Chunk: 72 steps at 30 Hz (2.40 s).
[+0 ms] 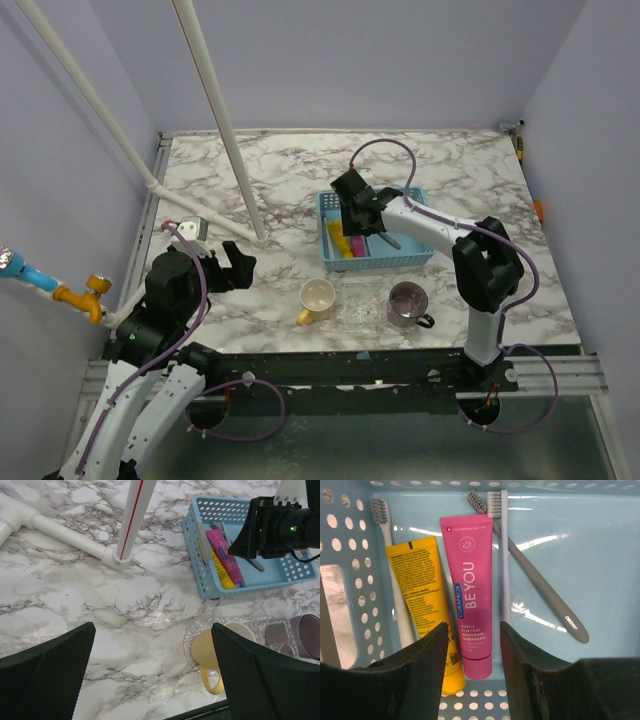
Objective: Prepare toiletry sets of a toothbrush and toothpaste on the tray
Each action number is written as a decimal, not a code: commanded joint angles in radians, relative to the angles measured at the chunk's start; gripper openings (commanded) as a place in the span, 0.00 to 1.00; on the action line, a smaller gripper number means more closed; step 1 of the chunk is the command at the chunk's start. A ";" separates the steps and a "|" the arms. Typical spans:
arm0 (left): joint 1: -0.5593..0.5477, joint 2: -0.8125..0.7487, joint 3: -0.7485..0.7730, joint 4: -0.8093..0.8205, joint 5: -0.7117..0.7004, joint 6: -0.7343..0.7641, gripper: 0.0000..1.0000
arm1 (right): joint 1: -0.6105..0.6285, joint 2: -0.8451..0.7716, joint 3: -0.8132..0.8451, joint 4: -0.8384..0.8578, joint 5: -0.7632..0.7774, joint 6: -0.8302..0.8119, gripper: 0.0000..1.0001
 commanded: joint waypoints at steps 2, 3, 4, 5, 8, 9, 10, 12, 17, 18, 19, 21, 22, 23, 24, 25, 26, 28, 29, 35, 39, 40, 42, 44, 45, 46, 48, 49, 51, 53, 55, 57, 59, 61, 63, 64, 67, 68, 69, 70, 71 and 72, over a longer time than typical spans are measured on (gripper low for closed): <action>0.007 -0.010 -0.002 -0.004 0.017 0.007 0.99 | -0.003 0.032 -0.021 0.005 -0.031 0.021 0.49; 0.006 -0.011 -0.002 -0.004 0.017 0.007 0.99 | -0.003 0.037 -0.024 0.006 -0.032 0.022 0.49; 0.008 -0.011 -0.002 -0.004 0.018 0.008 0.99 | -0.004 0.040 -0.024 0.008 -0.036 0.022 0.49; 0.007 -0.012 -0.002 -0.004 0.017 0.007 0.99 | -0.004 0.043 -0.025 0.010 -0.044 0.021 0.49; 0.007 -0.014 -0.002 -0.004 0.018 0.007 0.99 | -0.004 0.057 -0.026 0.014 -0.056 0.021 0.49; 0.008 -0.014 -0.003 -0.004 0.018 0.007 0.99 | -0.003 0.061 -0.026 0.015 -0.061 0.021 0.49; 0.008 -0.013 -0.004 -0.004 0.018 0.007 0.99 | -0.004 0.068 -0.027 0.016 -0.065 0.021 0.49; 0.007 -0.014 -0.003 -0.005 0.019 0.007 0.99 | -0.005 0.080 -0.027 0.018 -0.071 0.021 0.49; 0.007 -0.014 -0.004 -0.004 0.019 0.007 0.99 | -0.006 0.102 -0.028 0.019 -0.075 0.023 0.49; 0.007 -0.013 -0.004 -0.004 0.019 0.007 0.99 | -0.005 0.106 -0.028 0.019 -0.075 0.023 0.49; 0.007 -0.012 -0.004 -0.004 0.019 0.007 0.99 | -0.005 0.112 -0.028 0.019 -0.076 0.024 0.49; 0.008 -0.012 -0.003 -0.004 0.019 0.007 0.99 | -0.005 0.119 -0.027 0.019 -0.079 0.023 0.49; 0.008 -0.012 -0.004 -0.004 0.019 0.007 0.99 | -0.006 0.123 -0.029 0.022 -0.084 0.023 0.49; 0.008 -0.012 -0.004 -0.003 0.019 0.007 0.99 | -0.007 0.125 -0.031 0.025 -0.088 0.022 0.49; 0.009 -0.013 -0.004 -0.003 0.019 0.007 0.99 | -0.007 0.126 -0.033 0.028 -0.091 0.021 0.49; 0.009 -0.011 -0.004 -0.003 0.019 0.007 0.99 | -0.007 0.128 -0.034 0.030 -0.095 0.019 0.48; 0.008 -0.010 -0.003 -0.003 0.019 0.007 0.99 | -0.008 0.128 -0.035 0.033 -0.096 0.018 0.46; 0.010 -0.009 -0.004 -0.003 0.021 0.007 0.99 | -0.007 0.127 -0.039 0.035 -0.096 0.016 0.40; 0.010 -0.007 -0.004 -0.002 0.021 0.007 0.99 | -0.007 0.124 -0.038 0.035 -0.096 0.015 0.36; 0.012 -0.004 -0.004 -0.003 0.026 0.008 0.99 | -0.007 0.090 -0.026 0.019 -0.082 0.007 0.24; 0.013 0.002 -0.004 -0.001 0.029 0.008 0.99 | -0.007 0.039 -0.005 -0.011 -0.052 0.001 0.22; 0.014 0.002 -0.003 -0.001 0.030 0.008 0.99 | -0.007 0.021 -0.002 -0.018 -0.046 -0.002 0.22; 0.013 0.003 -0.004 0.000 0.033 0.009 0.99 | -0.007 -0.016 0.002 -0.029 -0.039 -0.006 0.22; 0.013 0.002 -0.004 0.000 0.036 0.008 0.99 | -0.007 -0.054 0.003 -0.037 -0.038 -0.014 0.22; 0.013 0.004 -0.004 0.000 0.037 0.008 0.99 | -0.007 -0.078 0.001 -0.036 -0.041 -0.019 0.22; 0.013 0.003 -0.003 0.002 0.039 0.009 0.99 | -0.007 -0.097 -0.005 -0.032 -0.045 -0.024 0.22; 0.013 0.005 -0.004 0.003 0.045 0.007 0.99 | -0.006 -0.136 -0.014 -0.027 -0.055 -0.041 0.22; 0.013 0.005 -0.004 0.004 0.050 0.009 0.99 | -0.005 -0.155 -0.016 -0.027 -0.063 -0.048 0.22; 0.013 0.002 -0.002 0.006 0.056 0.009 0.99 | -0.005 -0.188 -0.019 -0.025 -0.082 -0.064 0.22; 0.013 0.003 -0.004 0.011 0.069 0.010 0.99 | -0.004 -0.221 -0.030 -0.011 -0.114 -0.087 0.22; 0.013 0.003 -0.006 0.016 0.089 0.010 0.99 | 0.001 -0.257 -0.043 0.001 -0.138 -0.109 0.22; 0.013 0.005 -0.006 0.021 0.114 0.009 0.99 | 0.013 -0.296 -0.059 0.014 -0.158 -0.136 0.22; 0.013 0.007 -0.010 0.033 0.147 0.007 0.99 | 0.026 -0.330 -0.079 0.023 -0.185 -0.160 0.22; 0.013 0.014 -0.013 0.044 0.197 0.003 0.99 | 0.050 -0.361 -0.102 0.029 -0.186 -0.187 0.22; 0.013 0.027 -0.014 0.054 0.253 -0.002 0.99 | 0.086 -0.398 -0.133 0.044 -0.179 -0.216 0.22; 0.013 0.034 -0.012 0.055 0.271 -0.006 0.99 | 0.107 -0.416 -0.155 0.053 -0.176 -0.233 0.22; 0.013 0.053 -0.003 0.049 0.315 -0.018 0.99 | 0.161 -0.478 -0.211 0.068 -0.159 -0.263 0.22; 0.013 0.058 -0.001 0.046 0.334 -0.022 0.99 | 0.173 -0.502 -0.227 0.075 -0.160 -0.271 0.22; 0.013 0.061 0.001 0.046 0.358 -0.028 0.99 | 0.189 -0.520 -0.246 0.080 -0.160 -0.280 0.22; 0.013 0.067 0.002 0.046 0.388 -0.031 0.99 | 0.205 -0.542 -0.258 0.083 -0.160 -0.288 0.22; 0.014 0.071 0.004 0.044 0.412 -0.032 0.99 | 0.224 -0.561 -0.274 0.088 -0.160 -0.296 0.22; 0.013 0.078 0.009 0.037 0.432 -0.039 0.99 | 0.241 -0.582 -0.284 0.092 -0.162 -0.304 0.22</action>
